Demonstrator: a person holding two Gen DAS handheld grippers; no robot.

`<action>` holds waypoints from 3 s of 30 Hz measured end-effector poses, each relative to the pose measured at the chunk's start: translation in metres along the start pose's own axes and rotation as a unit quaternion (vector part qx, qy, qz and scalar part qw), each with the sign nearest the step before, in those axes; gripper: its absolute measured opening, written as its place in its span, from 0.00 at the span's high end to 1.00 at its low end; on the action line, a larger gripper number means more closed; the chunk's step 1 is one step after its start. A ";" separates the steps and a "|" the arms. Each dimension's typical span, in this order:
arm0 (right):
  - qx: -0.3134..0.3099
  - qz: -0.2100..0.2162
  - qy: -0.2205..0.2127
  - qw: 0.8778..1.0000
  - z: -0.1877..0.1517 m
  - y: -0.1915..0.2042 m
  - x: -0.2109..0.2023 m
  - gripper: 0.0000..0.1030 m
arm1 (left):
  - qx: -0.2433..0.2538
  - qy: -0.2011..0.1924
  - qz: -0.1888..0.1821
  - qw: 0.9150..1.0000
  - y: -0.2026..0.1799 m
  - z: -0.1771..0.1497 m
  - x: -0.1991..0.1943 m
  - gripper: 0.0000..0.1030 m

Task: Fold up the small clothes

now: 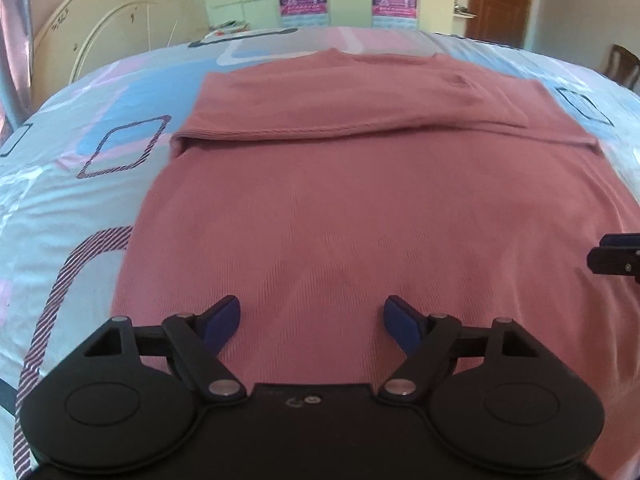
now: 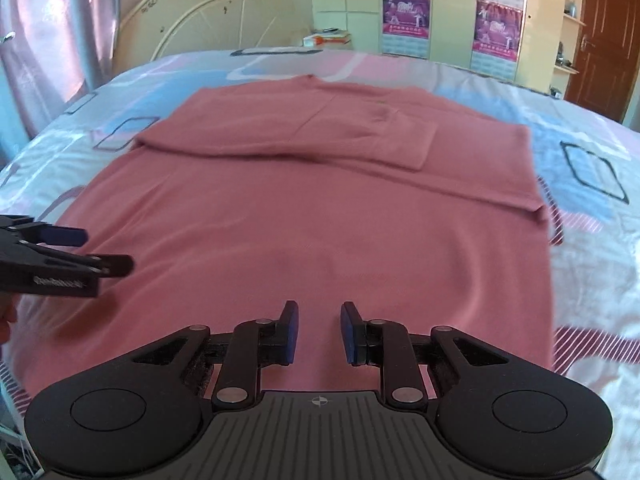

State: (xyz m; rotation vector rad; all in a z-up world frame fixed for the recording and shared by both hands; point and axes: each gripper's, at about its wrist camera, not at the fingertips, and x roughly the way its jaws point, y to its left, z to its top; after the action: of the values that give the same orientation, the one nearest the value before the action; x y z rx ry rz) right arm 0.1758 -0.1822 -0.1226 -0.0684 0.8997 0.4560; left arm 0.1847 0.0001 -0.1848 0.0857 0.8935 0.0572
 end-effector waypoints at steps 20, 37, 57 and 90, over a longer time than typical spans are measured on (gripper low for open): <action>0.079 -0.169 0.007 0.982 -0.080 -0.003 -0.074 0.26 | -0.065 -0.006 0.001 0.998 0.089 -0.070 -0.065 0.19; 0.222 -0.089 0.043 0.970 -0.100 -0.025 -0.092 0.87 | -0.160 0.060 -0.128 0.977 0.121 -0.075 -0.059 0.95; 0.285 -0.024 -0.113 0.952 0.040 -0.093 -0.095 0.89 | -0.195 -0.090 -0.175 0.961 0.125 0.102 -0.025 0.96; 0.216 -0.021 -0.060 0.974 0.182 -0.214 0.117 0.37 | -0.112 -0.031 -0.118 0.986 0.122 0.239 0.174 0.21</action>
State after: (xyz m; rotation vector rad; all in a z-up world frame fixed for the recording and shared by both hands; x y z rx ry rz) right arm 0.4606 -0.2891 -0.1262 0.3348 0.8587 0.2150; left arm 0.4785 0.1244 -0.1584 -0.2272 0.8247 -0.0651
